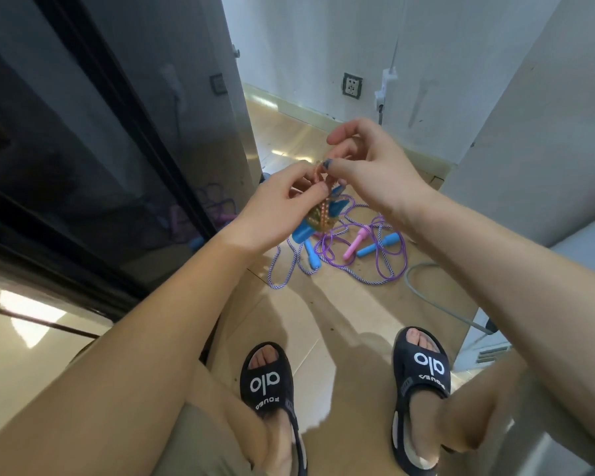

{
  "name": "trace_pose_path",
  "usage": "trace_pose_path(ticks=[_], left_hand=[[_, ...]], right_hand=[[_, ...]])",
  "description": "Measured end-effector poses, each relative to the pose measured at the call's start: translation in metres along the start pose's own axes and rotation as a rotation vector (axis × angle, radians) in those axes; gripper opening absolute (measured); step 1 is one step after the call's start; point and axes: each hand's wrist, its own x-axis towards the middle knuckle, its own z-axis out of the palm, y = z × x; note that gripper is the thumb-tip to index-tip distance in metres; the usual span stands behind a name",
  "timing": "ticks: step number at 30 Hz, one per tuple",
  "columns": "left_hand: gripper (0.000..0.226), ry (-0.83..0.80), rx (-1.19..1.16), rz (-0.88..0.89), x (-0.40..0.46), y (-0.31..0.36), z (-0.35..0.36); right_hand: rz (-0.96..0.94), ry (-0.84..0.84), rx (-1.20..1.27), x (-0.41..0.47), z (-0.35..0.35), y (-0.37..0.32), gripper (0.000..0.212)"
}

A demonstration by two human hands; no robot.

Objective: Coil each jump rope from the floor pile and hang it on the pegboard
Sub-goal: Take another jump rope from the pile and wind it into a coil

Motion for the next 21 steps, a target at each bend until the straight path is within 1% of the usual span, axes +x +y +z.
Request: trace_pose_path(ticks=[5, 7, 9, 12, 15, 18, 21], left_hand=[[0.021, 0.109, -0.029, -0.023, -0.005, 0.017, -0.014], [0.023, 0.161, -0.047, -0.034, 0.006, 0.026, -0.020], [0.021, 0.179, -0.038, -0.033, 0.024, 0.034, -0.024], [0.017, 0.146, 0.000, -0.021, 0.064, 0.046, -0.026], [0.014, 0.127, 0.019, -0.018, 0.119, 0.058, -0.030], [0.017, 0.127, 0.041, -0.023, 0.169, 0.080, -0.037], [0.019, 0.107, 0.040, -0.018, 0.202, 0.114, -0.053]], right_hand=[[-0.014, 0.008, -0.031, 0.011, 0.011, -0.015, 0.027], [-0.010, 0.036, -0.011, 0.023, 0.011, -0.017, 0.025], [-0.032, 0.066, -0.020, 0.040, 0.005, -0.016, 0.024], [-0.036, 0.069, -0.048, 0.072, -0.013, -0.009, 0.025], [0.020, 0.078, -0.068, 0.115, -0.037, -0.006, 0.021], [0.060, 0.104, -0.050, 0.155, -0.063, -0.021, 0.018], [0.085, 0.126, -0.093, 0.184, -0.085, -0.051, 0.014]])
